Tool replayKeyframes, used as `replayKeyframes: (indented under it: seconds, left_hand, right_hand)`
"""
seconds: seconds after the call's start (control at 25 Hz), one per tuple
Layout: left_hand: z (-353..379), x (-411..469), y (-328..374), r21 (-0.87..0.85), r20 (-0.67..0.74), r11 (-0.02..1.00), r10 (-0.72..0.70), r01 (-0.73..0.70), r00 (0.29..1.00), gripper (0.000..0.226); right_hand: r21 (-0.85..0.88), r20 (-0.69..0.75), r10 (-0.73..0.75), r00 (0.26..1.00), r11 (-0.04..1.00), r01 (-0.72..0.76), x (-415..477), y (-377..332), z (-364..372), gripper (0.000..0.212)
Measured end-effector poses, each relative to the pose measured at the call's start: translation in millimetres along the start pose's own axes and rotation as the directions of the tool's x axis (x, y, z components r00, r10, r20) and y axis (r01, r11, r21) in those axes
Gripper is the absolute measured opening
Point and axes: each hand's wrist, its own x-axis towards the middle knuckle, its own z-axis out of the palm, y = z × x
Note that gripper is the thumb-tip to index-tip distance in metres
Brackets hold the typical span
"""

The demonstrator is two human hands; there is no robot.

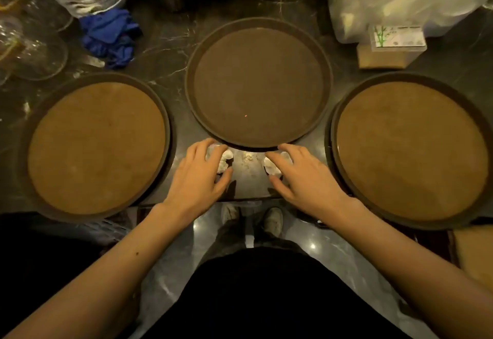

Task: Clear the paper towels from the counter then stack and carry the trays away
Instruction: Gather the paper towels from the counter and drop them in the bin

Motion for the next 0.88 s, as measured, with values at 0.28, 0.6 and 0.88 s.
replayKeyframes:
  seconds: [0.28,0.6,0.88]
  left_hand:
    - [10,9,-38,-0.146,0.071,0.989,-0.017,0.027,0.997,0.045]
    - [19,15,-47,-0.263,0.122,0.965,0.049,-0.015,0.991,0.045]
    - [21,24,-46,-0.189,0.196,0.982,0.045,-0.007,0.980,0.037]
  right_hand:
    - [-0.041,0.017,0.174,0.985,0.984,-0.173,19,-16,23,0.041]
    - [0.043,0.009,0.335,0.942,0.941,-0.335,18,-33,29,0.032]
    - [0.091,-0.007,0.346,0.938,0.935,-0.344,14,-42,41,0.021]
